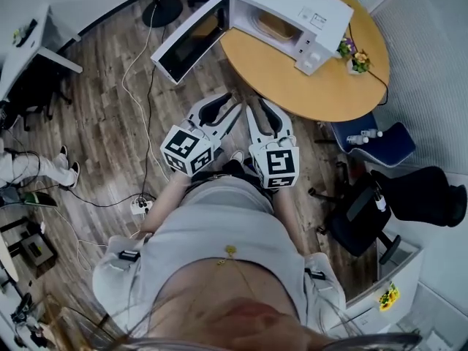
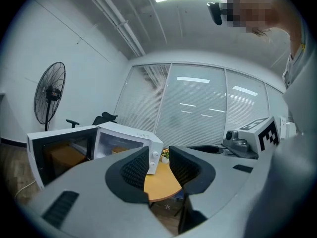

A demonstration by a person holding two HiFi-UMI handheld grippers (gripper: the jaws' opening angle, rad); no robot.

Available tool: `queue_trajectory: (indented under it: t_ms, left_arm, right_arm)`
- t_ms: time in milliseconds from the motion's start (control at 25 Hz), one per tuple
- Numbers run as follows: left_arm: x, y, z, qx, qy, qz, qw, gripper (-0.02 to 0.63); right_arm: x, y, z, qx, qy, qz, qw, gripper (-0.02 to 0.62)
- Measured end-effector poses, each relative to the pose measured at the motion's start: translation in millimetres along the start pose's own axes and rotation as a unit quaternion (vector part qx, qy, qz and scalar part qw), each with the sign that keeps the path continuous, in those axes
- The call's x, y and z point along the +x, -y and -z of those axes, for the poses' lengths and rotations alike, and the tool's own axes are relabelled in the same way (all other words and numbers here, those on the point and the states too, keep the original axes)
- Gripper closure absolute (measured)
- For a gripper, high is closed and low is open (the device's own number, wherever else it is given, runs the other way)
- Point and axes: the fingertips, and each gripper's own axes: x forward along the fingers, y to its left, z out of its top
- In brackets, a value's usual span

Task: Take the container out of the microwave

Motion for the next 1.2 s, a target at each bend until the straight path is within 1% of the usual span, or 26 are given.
queue_trajectory:
  t_ms: [120,240,400,560,680,960,1200]
  left_arm:
    - [6,-6,-2,-0.001,0.004,-0.015,0.9999,0.479]
    - [12,-9,-5,0.005,0.009,-0.027,0.9996,0.479]
    - [17,-9,-5,0.009,0.005,-0.029,0.9995,0.479]
    - [23,-12,-8,0.005,0.012,-0.036,0.9993,0.479]
    - [28,-13,-10,0.003,0.012,-0.038,0.9992,0.479]
    - [41,-24,-13,-0.003,0.012,-0.024,0.9996,0.479]
    - [64,-45,-19,0.001,0.003,0.003,1.0,0.479]
  right_arm:
    - [6,6,-2,-0.01,-0.002,-0.009,1.0,0.479]
    - [10,18,-1,-0.007,0.0,-0.006,1.0,0.477]
    - [10,24,1,-0.001,-0.005,-0.006,1.0,0.477]
    - [14,29,-1,-0.004,-0.003,-0.012,1.0,0.477]
    - [18,35,-2,-0.002,-0.001,-0.009,1.0,0.477]
    - [28,49,-3,0.013,0.001,0.012,1.0,0.476]
    - [53,61,-7,0.003,-0.005,0.027,1.0,0.474]
